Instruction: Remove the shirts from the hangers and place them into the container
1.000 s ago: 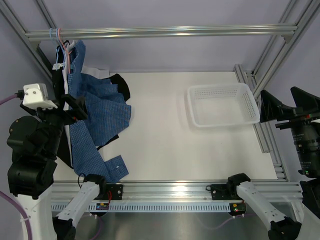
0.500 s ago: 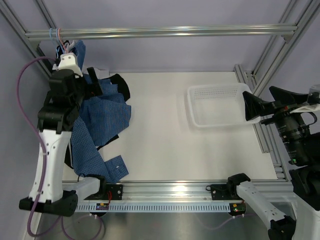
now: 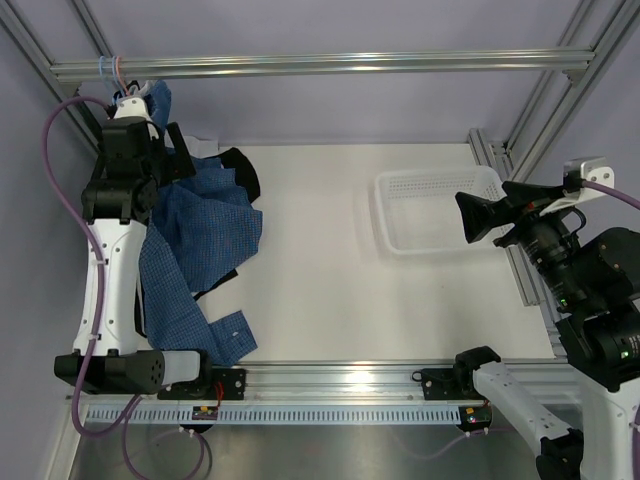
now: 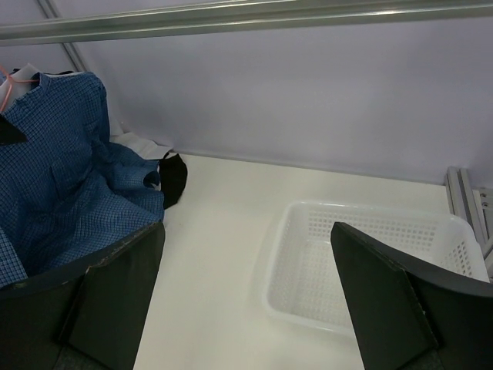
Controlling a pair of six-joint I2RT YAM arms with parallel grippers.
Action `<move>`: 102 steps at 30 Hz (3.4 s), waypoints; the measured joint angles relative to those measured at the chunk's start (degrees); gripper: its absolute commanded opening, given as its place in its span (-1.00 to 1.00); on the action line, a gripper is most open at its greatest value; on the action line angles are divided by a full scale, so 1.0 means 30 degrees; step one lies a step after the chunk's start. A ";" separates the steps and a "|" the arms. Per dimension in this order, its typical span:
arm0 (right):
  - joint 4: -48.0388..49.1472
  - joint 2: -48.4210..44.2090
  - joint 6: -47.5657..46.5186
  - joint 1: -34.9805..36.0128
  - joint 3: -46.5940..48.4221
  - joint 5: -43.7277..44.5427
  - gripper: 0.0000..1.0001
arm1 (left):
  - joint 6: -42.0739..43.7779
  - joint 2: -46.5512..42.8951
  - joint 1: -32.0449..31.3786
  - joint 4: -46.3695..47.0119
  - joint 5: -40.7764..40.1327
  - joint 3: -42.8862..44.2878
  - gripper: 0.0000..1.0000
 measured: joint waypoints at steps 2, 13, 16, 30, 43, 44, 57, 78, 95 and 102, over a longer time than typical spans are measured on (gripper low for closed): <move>0.0007 -0.0087 0.0000 0.0000 -0.0080 0.0000 0.99 | 0.0007 -0.0109 0.0000 -0.0066 0.0066 0.0153 0.98; 0.0146 -0.0189 -0.0015 0.0102 -0.0517 -0.0015 0.99 | 0.0474 -0.0262 0.0000 -0.0044 -0.0291 0.0255 0.98; 0.0153 -0.0342 -0.0029 0.0131 -0.0692 -0.0015 0.99 | 0.0554 0.0117 0.0000 -0.0058 -0.0437 0.0255 0.98; 0.0306 -0.0619 -0.0226 0.0240 -0.1115 0.0022 0.99 | 0.1013 0.0954 0.0000 -0.0044 -0.1566 0.0117 0.98; 0.0386 -0.0619 -0.0517 0.0663 -0.1202 0.0029 0.99 | 0.1545 0.0211 0.0000 -0.0058 -0.3024 -0.0321 0.98; 0.0393 -0.0619 -0.0532 0.0692 -0.1202 0.0036 0.99 | 0.1574 0.0168 0.0000 -0.0058 -0.3045 -0.0321 0.98; 0.0415 -0.0619 -0.0736 0.0882 -0.1377 0.0117 0.99 | 0.1727 0.0109 0.0000 0.0000 -0.2900 -0.0787 0.98; 0.0430 -0.0612 -0.0743 0.0918 -0.1552 0.0015 0.99 | 0.1654 0.1974 0.0044 0.1596 0.2601 -0.0838 -1.00; 0.0393 0.0189 -0.0758 0.0918 -0.1370 -0.0066 0.99 | 0.0998 -0.0007 -0.3657 0.1290 0.4452 -0.1902 -0.65; 0.0393 0.0444 -0.0743 0.0918 -0.1290 -0.0510 0.99 | 0.0911 -0.0029 -0.3628 0.2339 0.4320 -0.2419 -0.07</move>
